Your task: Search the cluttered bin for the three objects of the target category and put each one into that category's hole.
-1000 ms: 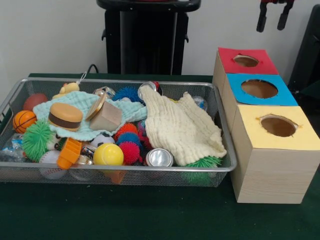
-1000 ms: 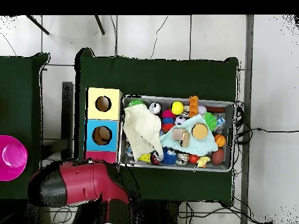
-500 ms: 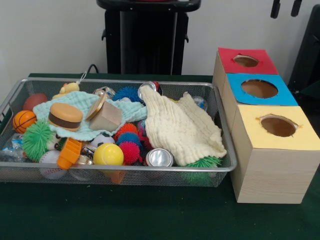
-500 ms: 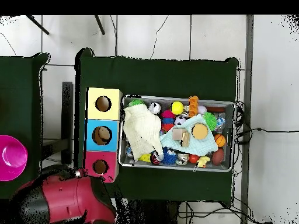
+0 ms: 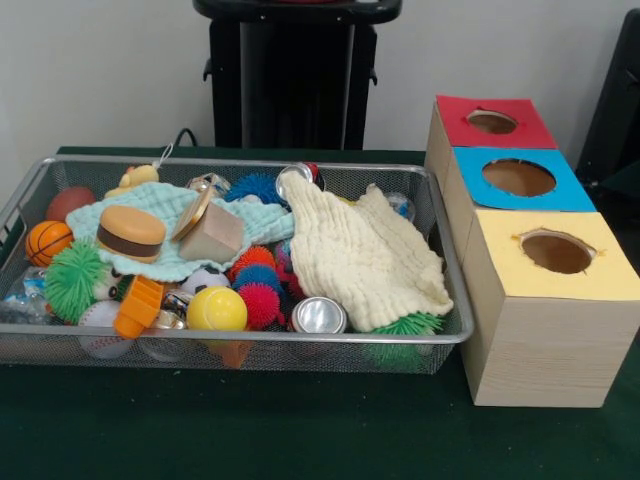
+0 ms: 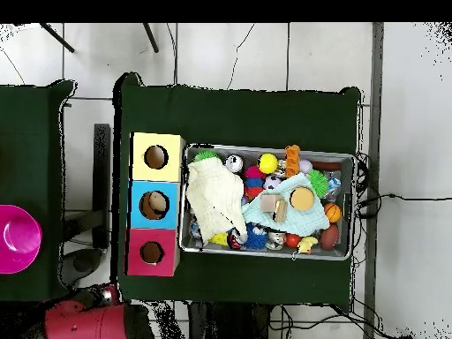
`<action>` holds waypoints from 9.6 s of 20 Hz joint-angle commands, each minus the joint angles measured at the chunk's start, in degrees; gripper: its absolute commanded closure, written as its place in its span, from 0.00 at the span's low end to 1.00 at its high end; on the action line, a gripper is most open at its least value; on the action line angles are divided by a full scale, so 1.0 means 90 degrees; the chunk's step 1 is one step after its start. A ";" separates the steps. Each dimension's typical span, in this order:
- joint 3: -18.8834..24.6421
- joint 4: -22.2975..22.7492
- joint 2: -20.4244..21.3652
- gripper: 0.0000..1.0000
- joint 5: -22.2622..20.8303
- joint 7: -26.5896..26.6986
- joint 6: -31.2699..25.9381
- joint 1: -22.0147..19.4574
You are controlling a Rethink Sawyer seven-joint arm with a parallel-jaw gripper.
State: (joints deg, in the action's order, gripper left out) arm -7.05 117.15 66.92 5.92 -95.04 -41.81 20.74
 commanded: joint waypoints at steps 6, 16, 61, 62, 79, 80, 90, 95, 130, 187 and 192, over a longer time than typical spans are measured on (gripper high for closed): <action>-0.0278 0.0980 0.0457 0.00 0.0324 -0.1567 -0.0485 0.0137; -0.0456 0.2545 0.1000 0.00 0.0805 -0.1810 0.0723 0.0731; 0.0396 -0.3064 -0.3563 0.00 0.0681 -0.1056 0.0050 -0.0751; 0.0373 -0.3264 -0.3599 0.00 0.0657 -0.1092 -0.0160 -0.0707; 0.0229 -0.4142 -0.3426 0.00 0.0657 -0.1322 -0.1557 -0.0427; 0.0243 -0.3961 -0.3373 0.00 0.0652 -0.1204 -0.1425 -0.0482; 0.0438 -0.2566 -0.2900 0.00 0.0319 0.0101 -0.0471 -0.1414; 0.0574 -0.2180 -0.2811 0.00 0.0224 0.0042 -0.0077 -0.1566; 0.0906 -0.1432 -0.2570 0.00 0.0059 0.0269 0.0404 -0.2158; 0.1048 0.1167 -0.3062 0.00 -0.3995 -0.1463 0.4751 -0.4339; 0.0915 0.1273 -0.3142 0.00 -0.3809 -0.1387 0.5005 -0.4094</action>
State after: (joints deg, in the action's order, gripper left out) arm 3.64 126.74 40.33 -27.99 -96.60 -0.54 -16.79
